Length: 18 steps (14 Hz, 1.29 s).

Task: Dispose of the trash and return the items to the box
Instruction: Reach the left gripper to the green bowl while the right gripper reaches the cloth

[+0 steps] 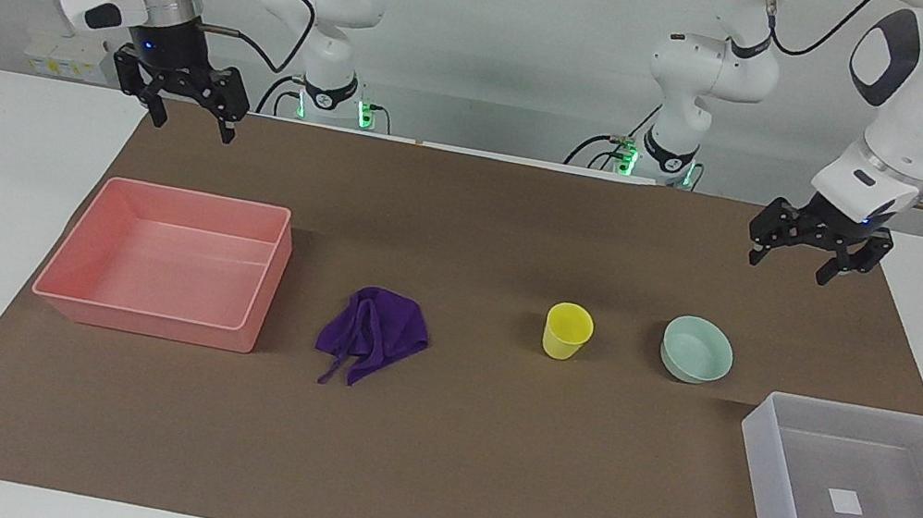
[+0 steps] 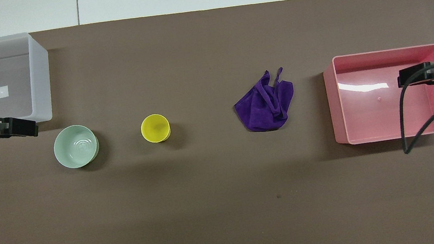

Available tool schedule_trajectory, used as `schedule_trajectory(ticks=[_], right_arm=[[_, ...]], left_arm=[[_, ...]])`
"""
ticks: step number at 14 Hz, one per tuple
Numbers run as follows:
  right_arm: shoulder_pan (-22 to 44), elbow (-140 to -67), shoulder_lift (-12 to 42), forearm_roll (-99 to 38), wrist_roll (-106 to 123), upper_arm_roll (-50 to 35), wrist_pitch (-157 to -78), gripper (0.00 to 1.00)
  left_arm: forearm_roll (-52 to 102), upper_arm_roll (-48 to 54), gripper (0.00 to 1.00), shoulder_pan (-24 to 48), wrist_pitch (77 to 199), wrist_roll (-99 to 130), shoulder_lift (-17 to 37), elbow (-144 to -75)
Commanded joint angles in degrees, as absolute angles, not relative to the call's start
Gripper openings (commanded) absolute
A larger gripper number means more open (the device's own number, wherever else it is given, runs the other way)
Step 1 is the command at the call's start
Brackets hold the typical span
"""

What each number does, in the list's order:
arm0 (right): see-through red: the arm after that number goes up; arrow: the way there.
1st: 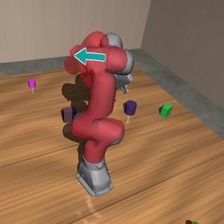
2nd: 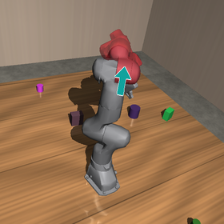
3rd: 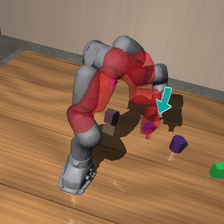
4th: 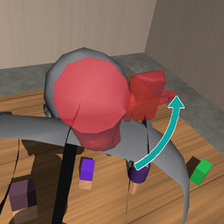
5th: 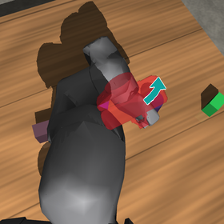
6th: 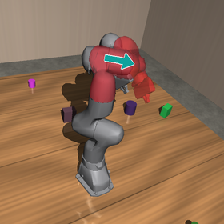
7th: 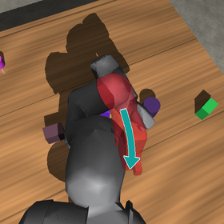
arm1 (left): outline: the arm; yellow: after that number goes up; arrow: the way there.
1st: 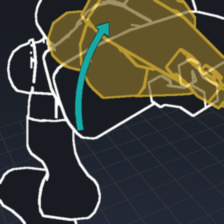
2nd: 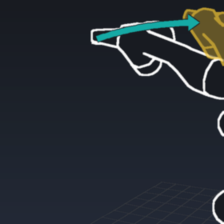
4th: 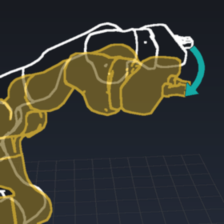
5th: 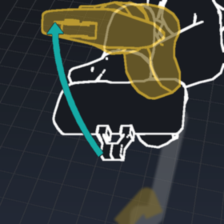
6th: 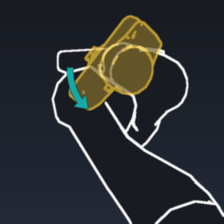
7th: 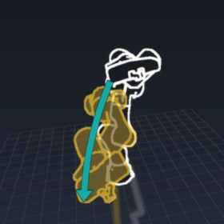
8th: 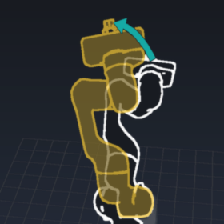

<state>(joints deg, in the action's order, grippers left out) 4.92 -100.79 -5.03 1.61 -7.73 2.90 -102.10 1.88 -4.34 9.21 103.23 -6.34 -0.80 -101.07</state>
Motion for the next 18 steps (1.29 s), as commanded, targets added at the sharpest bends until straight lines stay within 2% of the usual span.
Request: schedule_trajectory(ticks=[1,6,11,13,18], right_arm=[[7.81,-101.08,-0.02,1.49,-10.98,2.81,-109.05,1.0],[13.87,-100.72,8.42,1.06,-13.88,2.64,-118.45,1.0],[17.22,-100.81,16.95,-1.14,-14.59,2.37,-128.22,1.0],[19.5,-101.33,19.41,-1.32,-16.95,2.37,-130.94,1.0],[21.53,-107.22,23.37,-1.23,-17.67,2.37,-142.72,1.0]], left_arm=[[1.93,-4.22,1.0,8.26,110.54,-6.41,-2.02,-108.87],[1.93,-4.22,1.0,6.94,126.62,-6.59,-0.8,-120.39],[2.11,-4.22,1.0,5.98,136.31,-6.5,0.7,-127.43],[2.11,-4.13,1.0,5.98,140.34,-6.5,1.57,-129.45],[2.11,-4.13,1.0,5.63,143.08,-6.59,4.57,-129.64]])
